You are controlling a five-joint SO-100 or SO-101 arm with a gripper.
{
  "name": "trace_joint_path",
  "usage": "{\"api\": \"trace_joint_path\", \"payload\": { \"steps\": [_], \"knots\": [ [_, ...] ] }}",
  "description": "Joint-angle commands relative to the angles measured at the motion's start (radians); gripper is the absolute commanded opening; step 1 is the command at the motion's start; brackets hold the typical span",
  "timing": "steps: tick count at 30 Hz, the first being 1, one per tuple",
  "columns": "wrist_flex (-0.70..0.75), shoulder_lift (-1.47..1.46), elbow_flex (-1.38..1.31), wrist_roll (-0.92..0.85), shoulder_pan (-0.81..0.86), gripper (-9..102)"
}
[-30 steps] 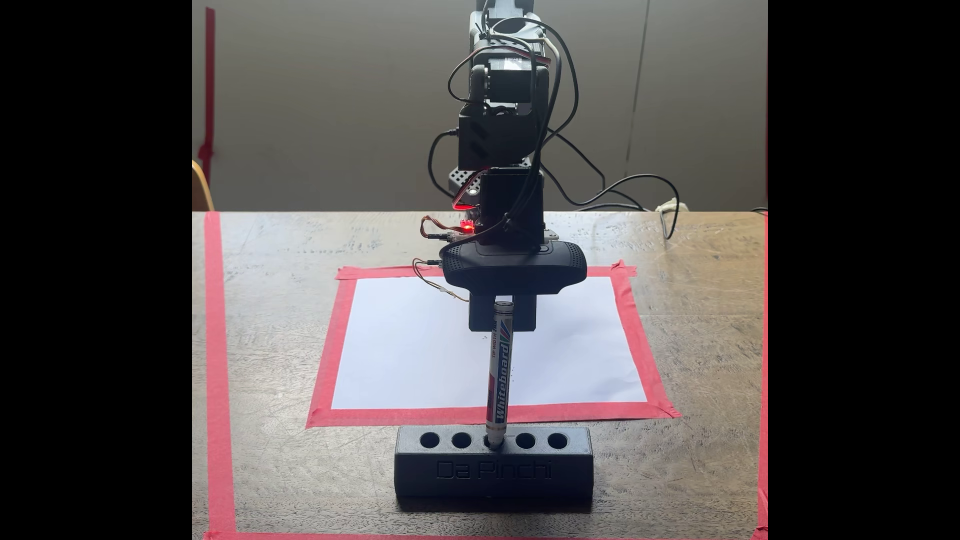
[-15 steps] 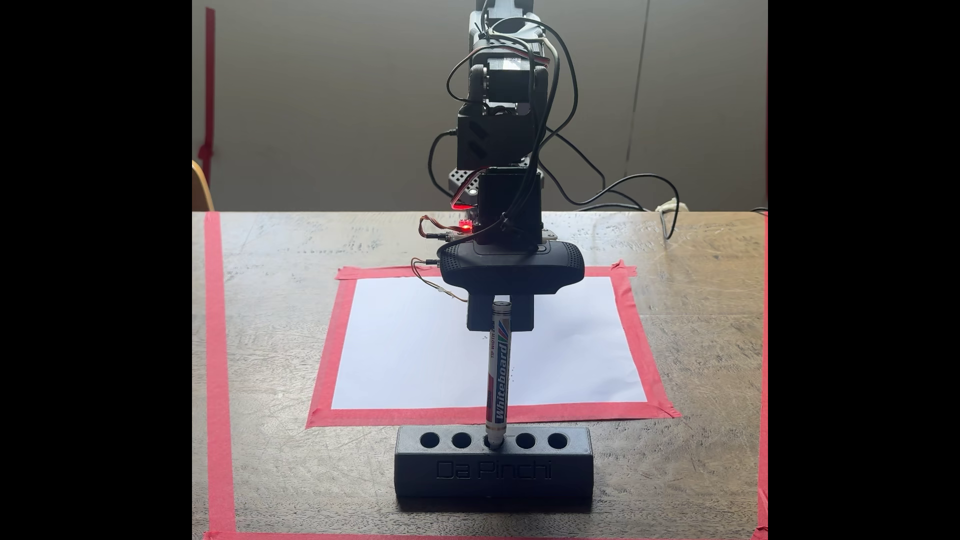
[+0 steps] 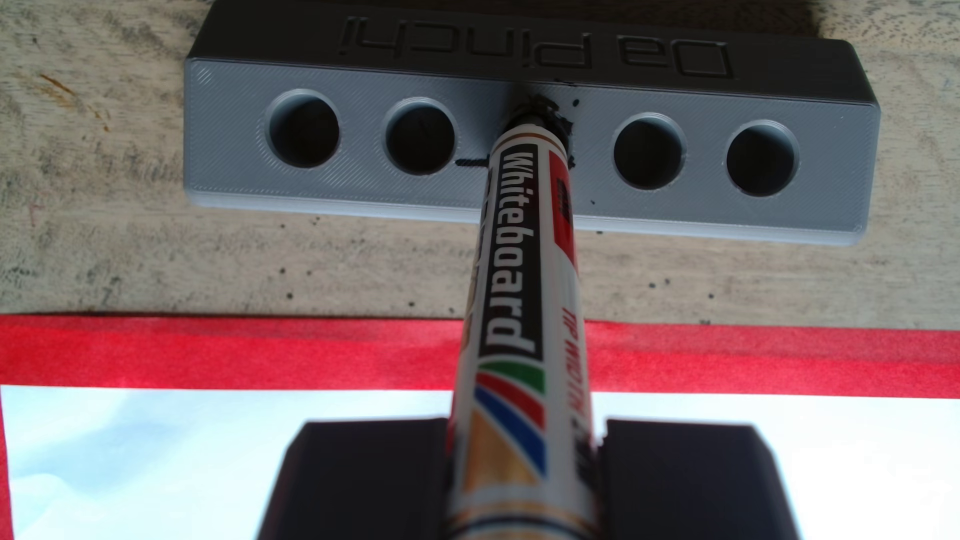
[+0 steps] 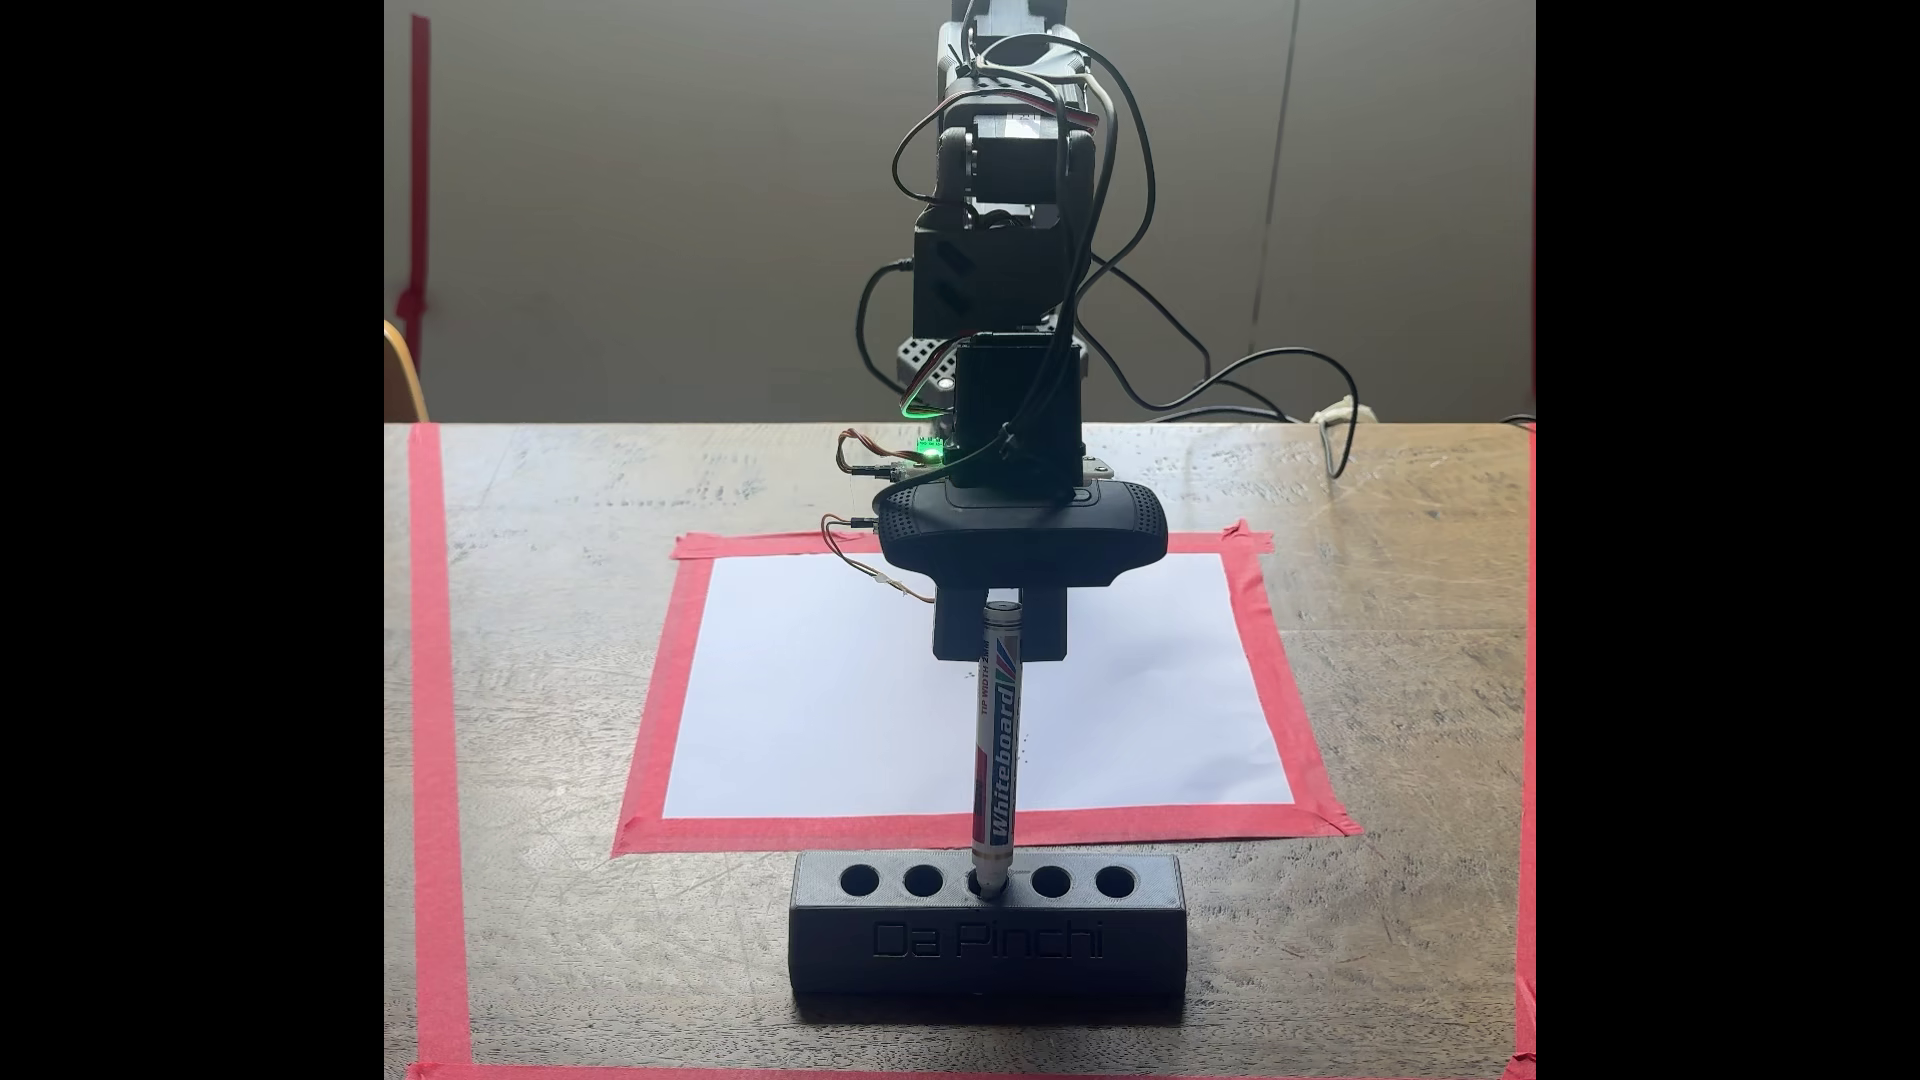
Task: Pick up a pen
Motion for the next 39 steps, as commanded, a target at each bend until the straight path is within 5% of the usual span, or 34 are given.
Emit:
{"api": "trace_joint_path", "payload": {
  "steps": [1, 10, 22, 39],
  "knots": [
    [0.021, 0.164, -0.040, -0.008, 0.002, -1],
    [0.083, 0.287, -0.040, -0.009, 0.002, -1],
    [0.537, 0.479, -0.008, -0.130, 0.126, -1],
    [0.531, 0.497, 0.298, -0.123, 0.107, -1]
  ]
}}
